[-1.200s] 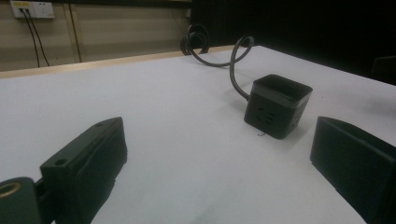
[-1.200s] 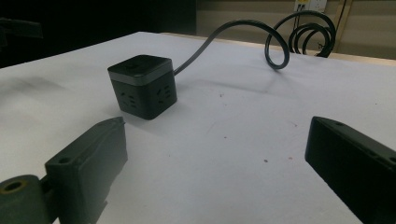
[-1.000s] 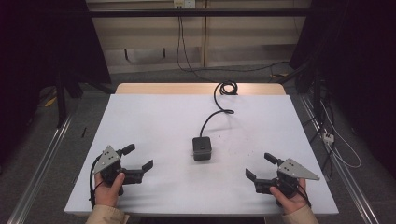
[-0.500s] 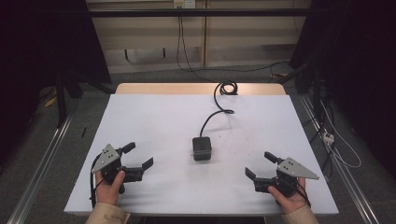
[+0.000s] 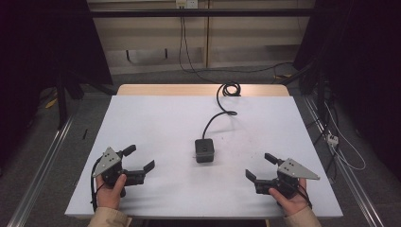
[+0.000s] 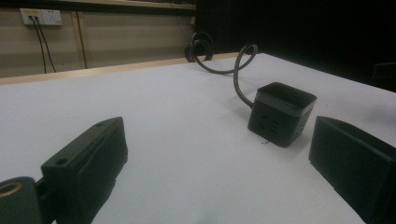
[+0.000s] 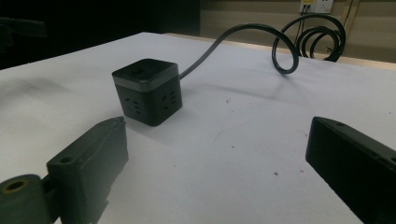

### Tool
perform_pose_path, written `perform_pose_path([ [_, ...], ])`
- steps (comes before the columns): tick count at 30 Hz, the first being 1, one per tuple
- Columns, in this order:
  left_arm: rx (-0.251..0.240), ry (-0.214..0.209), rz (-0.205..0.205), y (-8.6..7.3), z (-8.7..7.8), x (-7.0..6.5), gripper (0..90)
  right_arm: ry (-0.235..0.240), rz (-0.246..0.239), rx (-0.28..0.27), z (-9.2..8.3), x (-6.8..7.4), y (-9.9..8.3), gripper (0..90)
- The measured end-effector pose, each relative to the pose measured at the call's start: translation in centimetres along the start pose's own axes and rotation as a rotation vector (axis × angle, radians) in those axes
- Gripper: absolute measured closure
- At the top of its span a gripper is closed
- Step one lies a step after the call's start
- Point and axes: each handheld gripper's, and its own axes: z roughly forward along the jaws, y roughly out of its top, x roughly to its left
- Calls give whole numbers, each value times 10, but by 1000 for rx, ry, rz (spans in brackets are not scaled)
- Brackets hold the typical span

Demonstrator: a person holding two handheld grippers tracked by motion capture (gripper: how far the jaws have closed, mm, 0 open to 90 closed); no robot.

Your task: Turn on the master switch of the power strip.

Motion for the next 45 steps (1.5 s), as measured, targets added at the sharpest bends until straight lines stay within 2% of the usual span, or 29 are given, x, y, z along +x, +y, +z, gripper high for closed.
perform_pose_path([
  [8,-17,0,-16,0,1,1,40,25,-2,13,8,3,1,52],
  [26,-22,3,-13,0,0,2,40,23,-11,24,18,4,5,52],
  [40,-36,8,-18,1,-1,3,40,12,-6,18,19,1,7,52],
  [45,-32,0,-7,1,-2,3,40,14,-12,18,21,1,10,69],
])
